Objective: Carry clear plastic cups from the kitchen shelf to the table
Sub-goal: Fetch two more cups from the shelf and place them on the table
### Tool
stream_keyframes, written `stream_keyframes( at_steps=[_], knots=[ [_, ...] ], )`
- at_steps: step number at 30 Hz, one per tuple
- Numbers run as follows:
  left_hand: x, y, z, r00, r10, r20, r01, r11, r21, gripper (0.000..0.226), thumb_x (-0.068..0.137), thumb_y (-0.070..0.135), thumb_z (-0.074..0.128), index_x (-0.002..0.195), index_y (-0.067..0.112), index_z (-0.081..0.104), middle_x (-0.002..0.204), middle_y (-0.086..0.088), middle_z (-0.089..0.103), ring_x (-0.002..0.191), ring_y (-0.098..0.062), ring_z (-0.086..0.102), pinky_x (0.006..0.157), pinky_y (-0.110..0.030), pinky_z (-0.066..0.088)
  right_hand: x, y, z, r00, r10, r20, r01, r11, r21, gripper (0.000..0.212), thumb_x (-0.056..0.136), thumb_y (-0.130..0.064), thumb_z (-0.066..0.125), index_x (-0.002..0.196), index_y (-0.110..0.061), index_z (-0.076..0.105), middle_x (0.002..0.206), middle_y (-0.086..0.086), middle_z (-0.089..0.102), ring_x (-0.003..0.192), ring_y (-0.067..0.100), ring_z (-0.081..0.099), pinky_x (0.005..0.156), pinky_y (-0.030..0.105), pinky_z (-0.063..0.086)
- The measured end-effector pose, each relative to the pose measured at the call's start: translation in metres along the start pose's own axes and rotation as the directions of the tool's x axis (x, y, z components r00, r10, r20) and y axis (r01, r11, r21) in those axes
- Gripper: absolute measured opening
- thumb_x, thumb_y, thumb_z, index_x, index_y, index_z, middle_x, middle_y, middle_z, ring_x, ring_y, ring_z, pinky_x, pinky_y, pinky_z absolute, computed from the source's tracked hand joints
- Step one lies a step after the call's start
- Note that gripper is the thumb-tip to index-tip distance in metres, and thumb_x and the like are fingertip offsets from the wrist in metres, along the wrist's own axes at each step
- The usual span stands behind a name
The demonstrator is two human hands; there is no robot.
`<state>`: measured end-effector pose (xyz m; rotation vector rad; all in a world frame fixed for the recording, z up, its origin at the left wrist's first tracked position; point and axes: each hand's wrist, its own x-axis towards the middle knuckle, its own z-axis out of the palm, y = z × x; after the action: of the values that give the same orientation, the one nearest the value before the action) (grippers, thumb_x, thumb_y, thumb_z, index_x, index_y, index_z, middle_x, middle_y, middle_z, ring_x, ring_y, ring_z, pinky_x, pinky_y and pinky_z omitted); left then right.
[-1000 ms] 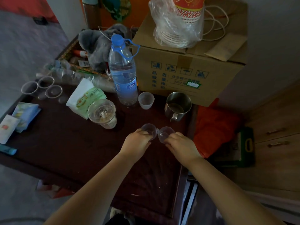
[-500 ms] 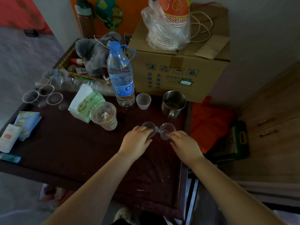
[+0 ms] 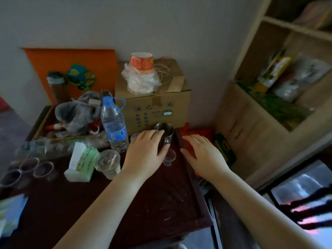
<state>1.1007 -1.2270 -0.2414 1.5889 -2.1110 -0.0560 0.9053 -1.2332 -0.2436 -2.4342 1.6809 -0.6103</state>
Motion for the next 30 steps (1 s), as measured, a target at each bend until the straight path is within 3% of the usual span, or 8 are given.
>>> stream_keyframes(
  at_steps=[7, 13, 21, 25, 30],
  knots=[
    [-0.007, 0.064, -0.075, 0.969, 0.247, -0.012, -0.247, 0.968, -0.040, 0.062, 0.088, 0.057, 0.028, 0.139, 0.022, 0.033, 0.144, -0.001, 0.041, 0.132, -0.017, 0.033, 0.105, -0.038, 0.030, -0.071, -0.051, -0.099, 0.969, 0.119, -0.218, -0.145, 0.984, -0.105, 0.066, 0.086, -0.056, 0.040, 0.141, -0.021, 0.031, 0.145, -0.003, 0.040, 0.133, 0.013, 0.029, 0.106, 0.031, 0.031],
    [-0.023, 0.149, -0.108, 0.884, 0.466, 0.025, -0.462, 0.882, -0.091, 0.063, 0.088, 0.060, 0.026, 0.141, 0.026, 0.029, 0.149, 0.002, 0.033, 0.136, -0.017, 0.025, 0.107, -0.039, 0.025, -0.161, -0.064, -0.183, 0.891, 0.237, -0.387, -0.330, 0.923, -0.196, 0.069, 0.083, -0.059, 0.041, 0.140, -0.020, 0.033, 0.145, -0.001, 0.038, 0.134, 0.017, 0.030, 0.109, 0.036, 0.030],
    [-0.115, 0.309, -0.145, 0.631, 0.775, -0.036, -0.756, 0.604, -0.253, 0.056, 0.089, 0.055, 0.036, 0.133, 0.022, 0.044, 0.140, -0.003, 0.045, 0.130, -0.020, 0.034, 0.101, -0.037, 0.026, -0.355, -0.090, -0.267, 0.683, 0.402, -0.610, -0.629, 0.748, -0.210, 0.059, 0.085, -0.048, 0.049, 0.135, -0.017, 0.039, 0.140, 0.001, 0.045, 0.129, 0.019, 0.036, 0.105, 0.034, 0.030],
    [-0.200, 0.394, -0.159, 0.510, 0.856, -0.082, -0.824, 0.460, -0.329, 0.056, 0.086, 0.055, 0.040, 0.133, 0.024, 0.043, 0.142, 0.000, 0.044, 0.131, -0.018, 0.034, 0.102, -0.035, 0.026, -0.481, -0.125, -0.300, 0.563, 0.467, -0.682, -0.761, 0.615, -0.208, 0.060, 0.085, -0.045, 0.052, 0.135, -0.016, 0.040, 0.141, 0.003, 0.044, 0.130, 0.017, 0.034, 0.105, 0.024, 0.022],
    [-0.330, 0.485, -0.181, 0.354, 0.926, -0.129, -0.856, 0.265, -0.443, 0.055, 0.085, 0.055, 0.044, 0.131, 0.024, 0.047, 0.139, -0.002, 0.047, 0.129, -0.021, 0.039, 0.103, -0.039, 0.030, -0.640, -0.192, -0.331, 0.409, 0.524, -0.747, -0.880, 0.443, -0.171, 0.056, 0.085, -0.039, 0.058, 0.134, -0.017, 0.041, 0.138, 0.003, 0.046, 0.128, 0.020, 0.039, 0.106, 0.027, 0.026]
  ],
)
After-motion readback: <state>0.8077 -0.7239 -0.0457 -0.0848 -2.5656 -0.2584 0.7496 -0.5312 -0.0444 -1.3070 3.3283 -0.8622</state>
